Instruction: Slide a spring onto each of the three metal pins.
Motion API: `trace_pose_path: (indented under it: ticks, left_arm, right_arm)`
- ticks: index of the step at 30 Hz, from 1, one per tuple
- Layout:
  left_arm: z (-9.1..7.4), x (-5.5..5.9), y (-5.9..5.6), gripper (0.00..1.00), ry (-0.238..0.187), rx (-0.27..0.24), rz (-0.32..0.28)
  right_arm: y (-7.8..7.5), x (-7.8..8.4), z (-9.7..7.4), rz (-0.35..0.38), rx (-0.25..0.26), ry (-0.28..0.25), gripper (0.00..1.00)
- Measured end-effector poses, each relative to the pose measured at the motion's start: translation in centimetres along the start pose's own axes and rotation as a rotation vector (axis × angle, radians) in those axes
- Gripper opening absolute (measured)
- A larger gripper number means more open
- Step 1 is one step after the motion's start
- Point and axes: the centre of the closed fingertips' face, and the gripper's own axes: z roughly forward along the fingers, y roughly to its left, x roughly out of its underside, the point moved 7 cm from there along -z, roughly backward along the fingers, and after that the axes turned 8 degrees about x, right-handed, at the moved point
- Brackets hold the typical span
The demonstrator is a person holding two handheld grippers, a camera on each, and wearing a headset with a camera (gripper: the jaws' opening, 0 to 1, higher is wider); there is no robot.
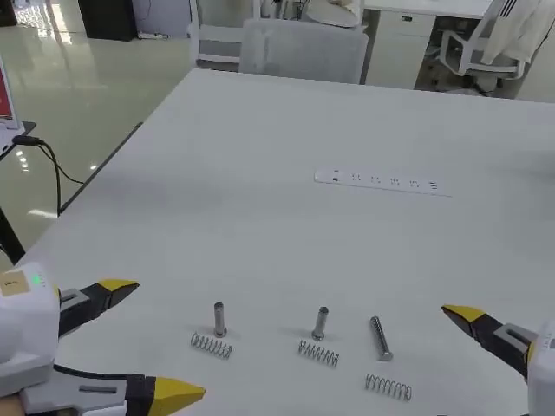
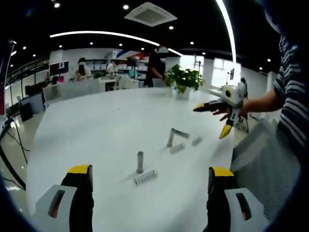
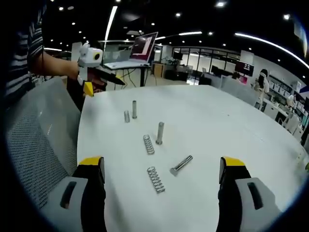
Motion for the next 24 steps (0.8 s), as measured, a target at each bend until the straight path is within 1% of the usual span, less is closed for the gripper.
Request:
trace_pose_path:
  ticks: [2, 11, 17, 21, 24]
  left_arm:
    - [0.02, -0.07, 0.0, 0.98, -0.01, 0.002, -0.003]
    - [0.12, 0.12, 0.19, 0.98, -0.009, 0.012, -0.006]
    - [0.11, 0.2, 0.26, 0.98, -0.018, 0.026, -0.012]
    - [0.11, 0.23, 0.43, 0.98, -0.015, 0.031, -0.015]
    - [0.11, 0.13, 0.56, 0.98, -0.016, 0.03, -0.016]
  right_arm:
    - [0.03, 0.11, 0.04, 0.0, -0.002, 0.003, 0.99]
    - [0.05, 0.29, 0.12, -0.003, -0.006, 0.02, 0.99]
    - [0.07, 0.4, 0.2, 0.001, -0.01, 0.028, 0.99]
    - [-0.15, 0.65, 0.41, 0.013, -0.015, 0.043, 0.99]
    - [-0.29, 0.5, 0.55, 0.021, -0.018, 0.049, 0.99]
